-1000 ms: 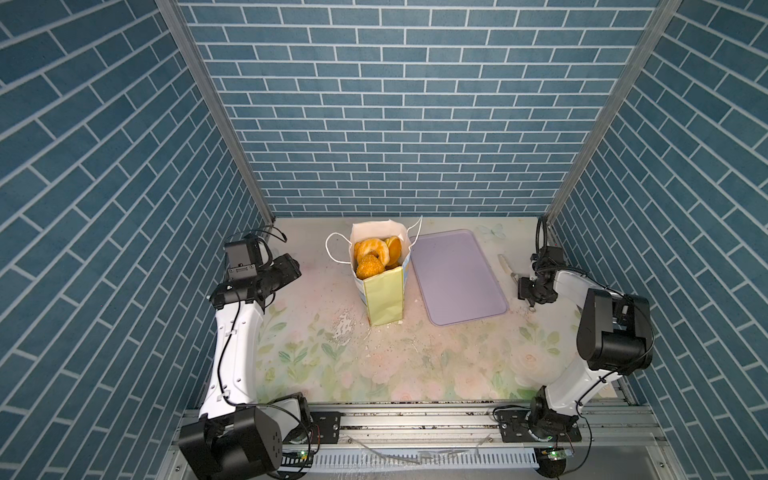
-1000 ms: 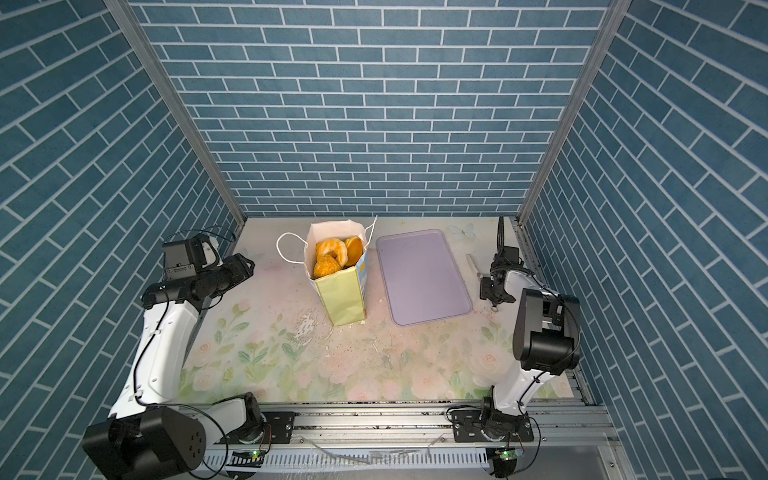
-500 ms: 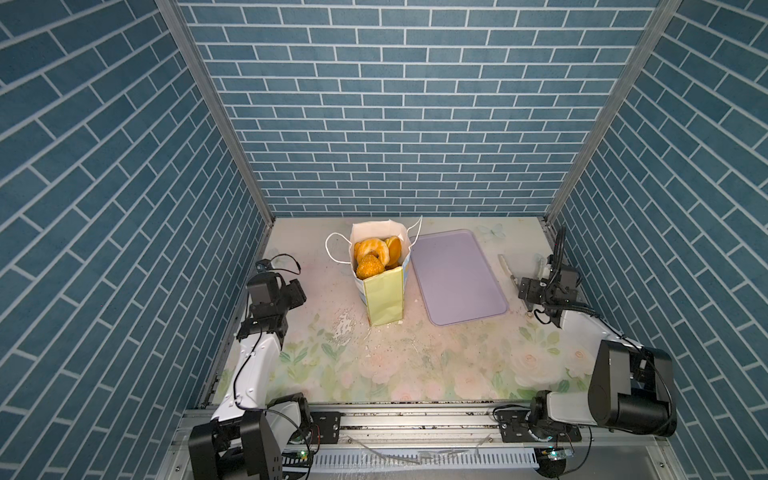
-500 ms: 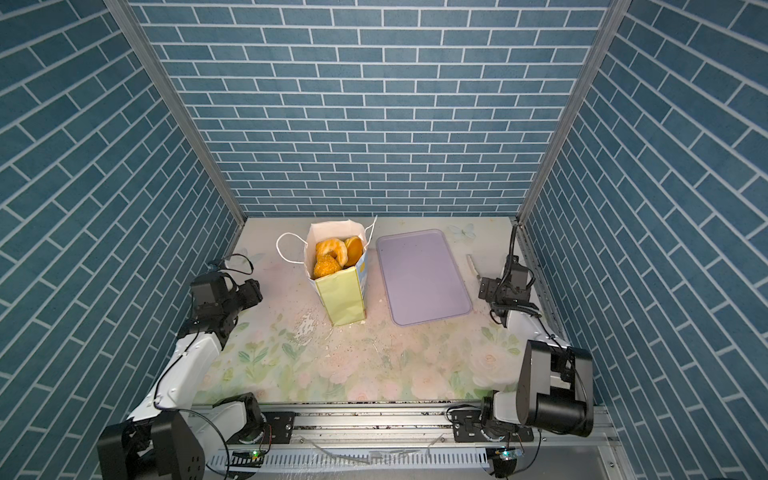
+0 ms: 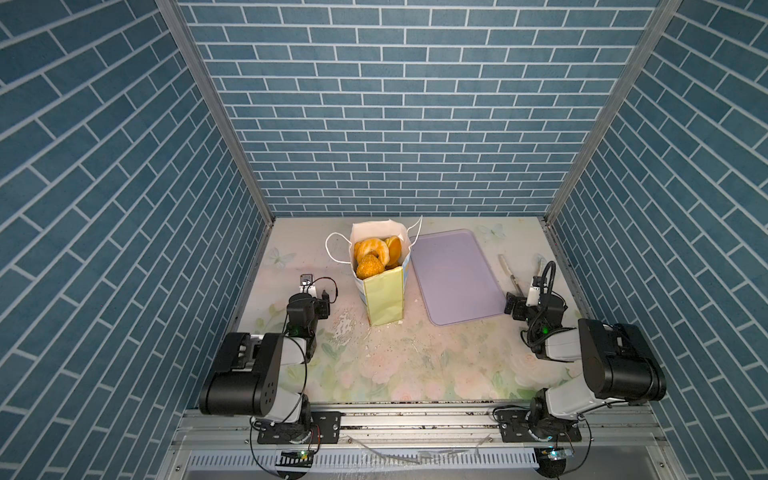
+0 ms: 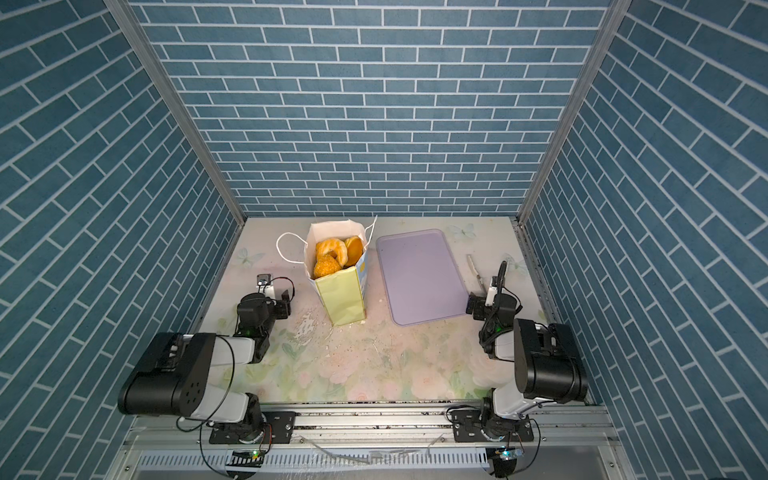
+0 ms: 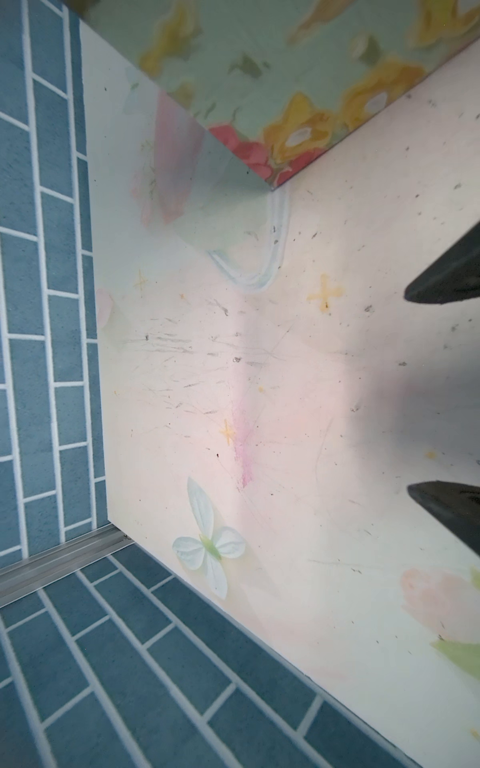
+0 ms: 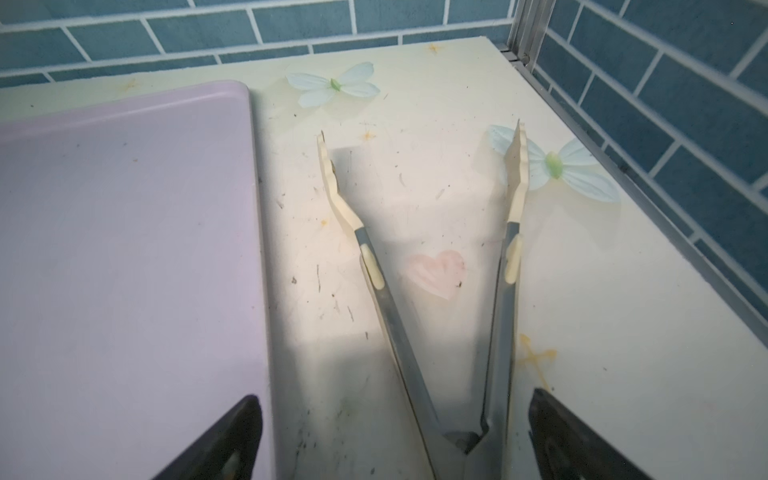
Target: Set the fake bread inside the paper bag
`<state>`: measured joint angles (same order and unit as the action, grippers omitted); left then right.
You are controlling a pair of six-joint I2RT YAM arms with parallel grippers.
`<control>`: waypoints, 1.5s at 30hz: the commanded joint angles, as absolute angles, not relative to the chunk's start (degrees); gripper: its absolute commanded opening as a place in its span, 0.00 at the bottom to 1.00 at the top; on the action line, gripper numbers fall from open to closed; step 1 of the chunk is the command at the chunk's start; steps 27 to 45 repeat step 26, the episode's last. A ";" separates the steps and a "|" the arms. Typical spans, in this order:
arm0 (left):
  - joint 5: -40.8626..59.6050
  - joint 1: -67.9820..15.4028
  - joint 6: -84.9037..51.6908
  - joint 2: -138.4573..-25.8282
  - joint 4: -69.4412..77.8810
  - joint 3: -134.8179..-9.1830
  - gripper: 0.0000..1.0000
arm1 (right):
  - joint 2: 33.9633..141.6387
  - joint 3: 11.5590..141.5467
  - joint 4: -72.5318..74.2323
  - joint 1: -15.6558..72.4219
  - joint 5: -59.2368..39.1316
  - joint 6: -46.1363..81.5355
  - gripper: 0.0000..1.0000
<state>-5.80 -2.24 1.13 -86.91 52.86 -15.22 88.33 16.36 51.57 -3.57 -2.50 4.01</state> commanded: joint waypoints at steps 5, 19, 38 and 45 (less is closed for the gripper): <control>-10.27 -2.99 2.90 -87.02 58.03 -17.18 0.74 | 88.31 21.33 51.80 -3.08 -6.76 0.91 0.99; -10.28 -3.08 3.00 -87.73 51.25 -21.32 0.76 | 88.52 22.19 50.51 -3.04 -5.99 0.99 0.99; -10.30 -3.08 3.03 -87.72 51.33 -21.44 0.81 | 88.23 21.85 50.78 -3.15 -6.14 1.19 0.99; -10.30 -3.08 3.03 -87.72 51.33 -21.44 0.81 | 88.23 21.85 50.78 -3.15 -6.14 1.19 0.99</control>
